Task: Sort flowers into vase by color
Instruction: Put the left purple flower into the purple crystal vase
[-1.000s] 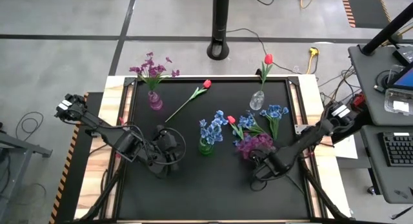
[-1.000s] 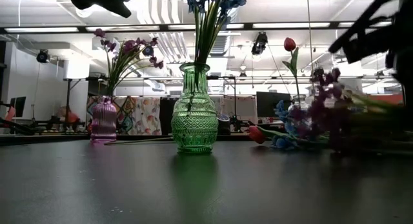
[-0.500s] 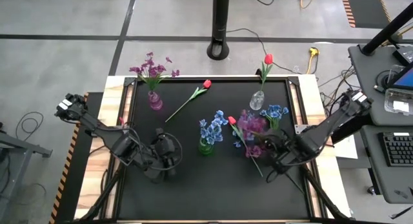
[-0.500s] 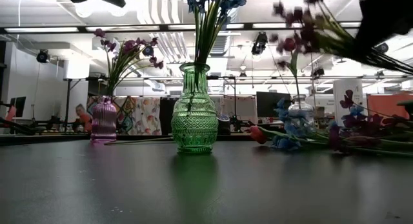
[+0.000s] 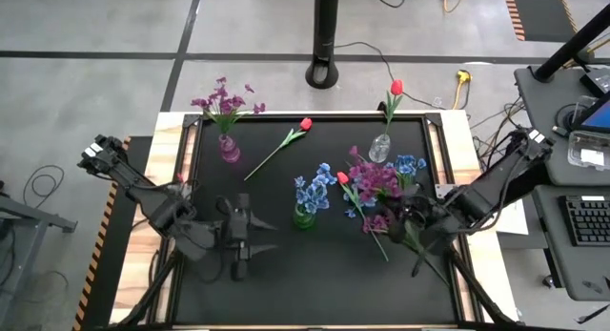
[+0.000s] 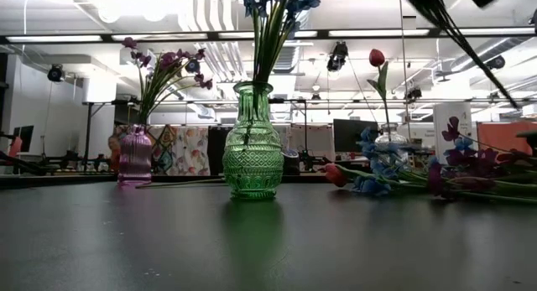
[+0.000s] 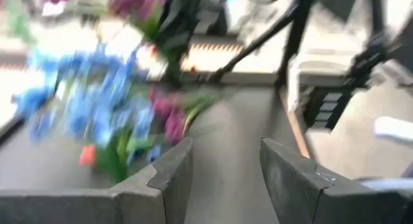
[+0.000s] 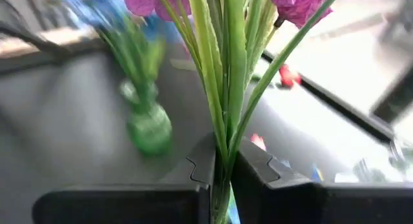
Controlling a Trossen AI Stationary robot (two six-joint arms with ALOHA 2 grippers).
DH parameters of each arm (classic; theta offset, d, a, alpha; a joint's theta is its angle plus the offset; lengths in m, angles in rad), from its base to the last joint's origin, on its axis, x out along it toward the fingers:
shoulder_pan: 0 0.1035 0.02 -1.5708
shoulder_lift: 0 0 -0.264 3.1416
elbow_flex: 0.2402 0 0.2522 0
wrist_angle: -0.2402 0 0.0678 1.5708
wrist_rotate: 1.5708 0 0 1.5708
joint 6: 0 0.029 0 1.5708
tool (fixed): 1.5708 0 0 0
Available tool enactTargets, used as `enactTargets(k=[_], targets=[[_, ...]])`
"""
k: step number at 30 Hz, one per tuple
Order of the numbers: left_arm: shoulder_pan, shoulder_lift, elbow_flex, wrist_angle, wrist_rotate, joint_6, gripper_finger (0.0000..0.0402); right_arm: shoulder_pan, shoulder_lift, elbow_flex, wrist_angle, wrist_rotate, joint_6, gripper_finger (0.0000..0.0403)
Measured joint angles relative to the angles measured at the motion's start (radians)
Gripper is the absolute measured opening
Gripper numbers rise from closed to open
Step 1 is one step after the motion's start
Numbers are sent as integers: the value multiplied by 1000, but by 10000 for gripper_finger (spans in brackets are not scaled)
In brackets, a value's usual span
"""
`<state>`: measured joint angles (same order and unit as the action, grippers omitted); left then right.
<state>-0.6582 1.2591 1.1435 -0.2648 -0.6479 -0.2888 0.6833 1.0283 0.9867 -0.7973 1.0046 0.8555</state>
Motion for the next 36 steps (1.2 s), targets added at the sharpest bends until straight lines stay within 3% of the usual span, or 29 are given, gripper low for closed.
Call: enactTargets(k=[5,10,15,22,28,31,36], targets=[[0,21,0,184,2,181,162,24,-42,0,381,7,-397,28],[5,44,0,341,1,318,162,44,-52,1,764,-147,-753,28],[17,66,0,452,2,391,162,43,-34,2,1002,-294,-939,28],[78,154,0,670,12,496,162,43,62,2,1310,-423,-1176,28],[149,237,56,719,134,544,162,43,134,81,1380,-437,-1290,28],[174,283,133,667,186,525,162,34,174,133,1379,-437,-1336,28],[192,367,295,506,187,516,162,10,230,215,1331,-438,-1377,28]])
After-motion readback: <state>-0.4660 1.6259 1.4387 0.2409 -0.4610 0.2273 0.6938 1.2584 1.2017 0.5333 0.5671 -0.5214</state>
